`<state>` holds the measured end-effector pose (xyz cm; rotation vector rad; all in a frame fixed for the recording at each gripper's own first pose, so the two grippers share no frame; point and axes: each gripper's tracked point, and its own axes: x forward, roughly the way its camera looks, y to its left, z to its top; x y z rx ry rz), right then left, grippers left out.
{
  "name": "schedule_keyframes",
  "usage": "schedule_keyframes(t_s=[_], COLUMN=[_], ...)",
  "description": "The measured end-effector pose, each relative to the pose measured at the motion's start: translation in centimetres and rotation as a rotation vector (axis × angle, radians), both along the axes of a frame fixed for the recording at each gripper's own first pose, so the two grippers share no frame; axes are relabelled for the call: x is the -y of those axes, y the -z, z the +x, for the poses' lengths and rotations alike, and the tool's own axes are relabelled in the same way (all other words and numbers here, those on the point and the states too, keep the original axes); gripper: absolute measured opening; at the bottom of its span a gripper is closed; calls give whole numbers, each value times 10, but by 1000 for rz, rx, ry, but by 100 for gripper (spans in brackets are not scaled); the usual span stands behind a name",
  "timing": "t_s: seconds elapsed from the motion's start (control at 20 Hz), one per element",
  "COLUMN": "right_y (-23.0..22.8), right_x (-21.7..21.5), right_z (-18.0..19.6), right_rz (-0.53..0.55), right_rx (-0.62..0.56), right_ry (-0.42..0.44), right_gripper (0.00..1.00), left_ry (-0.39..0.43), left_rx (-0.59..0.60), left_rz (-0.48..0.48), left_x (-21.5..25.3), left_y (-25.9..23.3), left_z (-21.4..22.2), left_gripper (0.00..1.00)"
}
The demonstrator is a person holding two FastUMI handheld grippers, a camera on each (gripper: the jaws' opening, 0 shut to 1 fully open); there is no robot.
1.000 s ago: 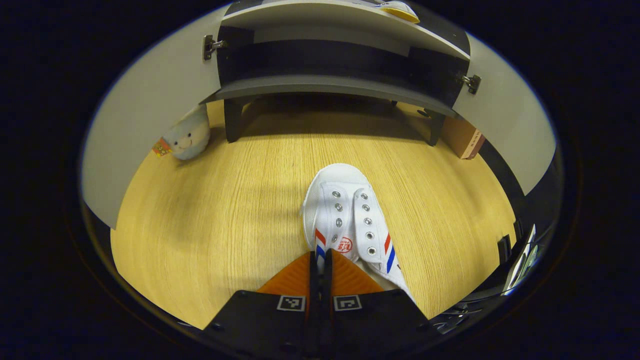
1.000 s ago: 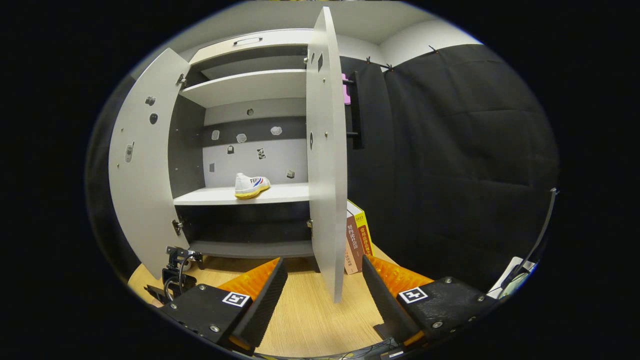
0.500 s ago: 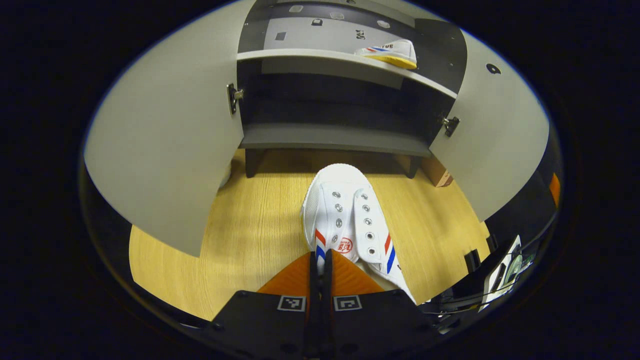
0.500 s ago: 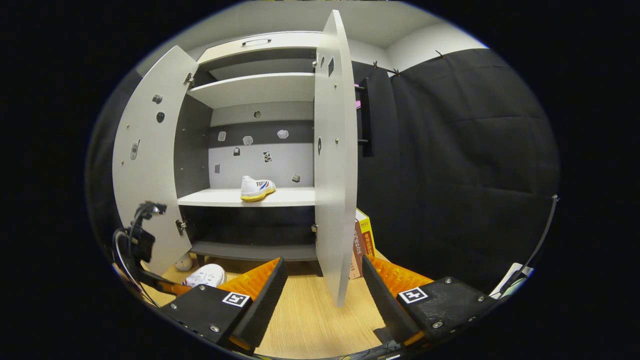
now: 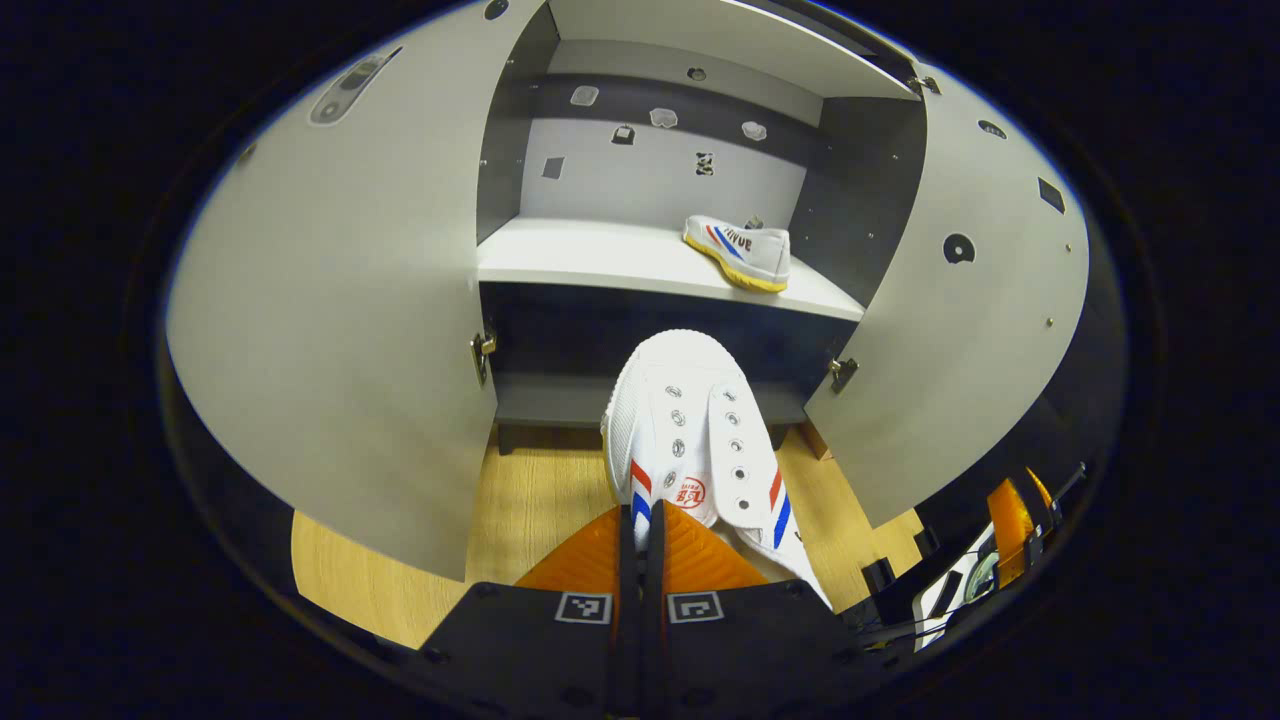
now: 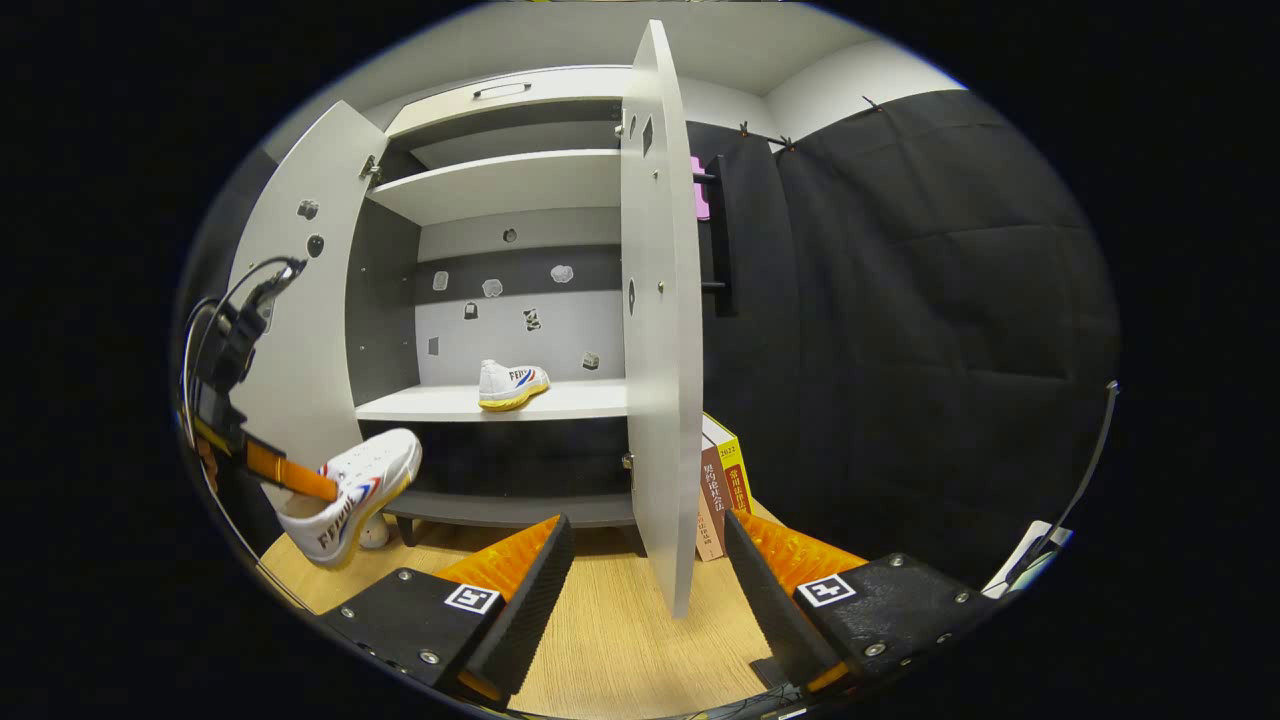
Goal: Grab one shoe with the right hand and put it into the shoe cabinet, grab the other shoe with the left hand and put it into the shoe cabinet; then close the right door with the right hand and the left door with the left hand.
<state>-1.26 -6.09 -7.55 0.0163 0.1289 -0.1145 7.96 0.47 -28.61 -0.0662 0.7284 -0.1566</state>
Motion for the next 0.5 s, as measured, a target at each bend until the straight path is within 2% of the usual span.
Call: schedule_keyframes(t_s=[0.5], right_y=[-16], right_x=[16], right_z=[-14], right_rz=[30], right_rx=[42], right_ry=[4], right_gripper=[92], left_ry=[-6], left_rx=[138], left_rz=[-4], left_x=[-6], left_y=[-14], left_z=[4], left_gripper=[6])
